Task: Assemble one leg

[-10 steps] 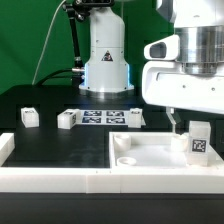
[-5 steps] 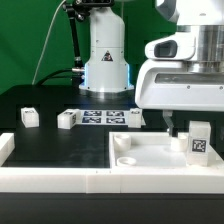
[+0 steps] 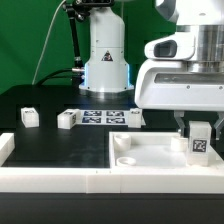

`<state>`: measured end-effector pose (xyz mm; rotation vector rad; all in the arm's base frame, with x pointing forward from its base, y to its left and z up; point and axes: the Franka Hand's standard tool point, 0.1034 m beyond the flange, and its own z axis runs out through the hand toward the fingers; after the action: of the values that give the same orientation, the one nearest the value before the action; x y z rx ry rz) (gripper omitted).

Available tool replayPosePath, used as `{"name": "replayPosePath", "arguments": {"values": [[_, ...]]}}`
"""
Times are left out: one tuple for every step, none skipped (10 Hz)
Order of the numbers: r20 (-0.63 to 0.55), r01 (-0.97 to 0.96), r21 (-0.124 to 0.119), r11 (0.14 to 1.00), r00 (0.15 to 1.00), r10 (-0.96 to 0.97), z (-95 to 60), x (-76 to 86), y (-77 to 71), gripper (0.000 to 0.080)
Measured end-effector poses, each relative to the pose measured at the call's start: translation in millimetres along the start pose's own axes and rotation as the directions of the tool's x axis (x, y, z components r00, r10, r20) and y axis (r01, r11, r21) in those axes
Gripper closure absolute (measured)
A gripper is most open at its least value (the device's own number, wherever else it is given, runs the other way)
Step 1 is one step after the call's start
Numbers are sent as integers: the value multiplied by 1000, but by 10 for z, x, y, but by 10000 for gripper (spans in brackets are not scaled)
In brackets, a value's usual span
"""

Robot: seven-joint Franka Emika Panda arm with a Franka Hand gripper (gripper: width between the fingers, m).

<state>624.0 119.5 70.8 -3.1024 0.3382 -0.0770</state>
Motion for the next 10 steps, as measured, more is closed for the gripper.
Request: {"name": "replayPosePath", "arguments": {"values": [[0, -7, 0, 1000, 1000, 7, 0, 1, 1, 509], [-4, -103, 9, 995, 995, 103, 1, 4, 7, 509], [-6, -239, 27, 971, 971, 239, 1, 6, 18, 509], [0, -375, 35, 926, 927, 375, 1, 8, 23, 509], [4, -466, 35, 884, 885, 466, 1, 8, 25, 509], [6, -515, 34, 857, 857, 515, 1, 6, 23, 509], [10, -610, 33, 792, 792, 610, 1, 6, 25, 509], [14, -682, 33, 731, 731, 682, 1, 7, 28, 508], [19, -765, 31, 643, 644, 765, 1, 9, 33, 508], [30, -832, 32, 554, 555, 831, 2, 5, 31, 508]]}}
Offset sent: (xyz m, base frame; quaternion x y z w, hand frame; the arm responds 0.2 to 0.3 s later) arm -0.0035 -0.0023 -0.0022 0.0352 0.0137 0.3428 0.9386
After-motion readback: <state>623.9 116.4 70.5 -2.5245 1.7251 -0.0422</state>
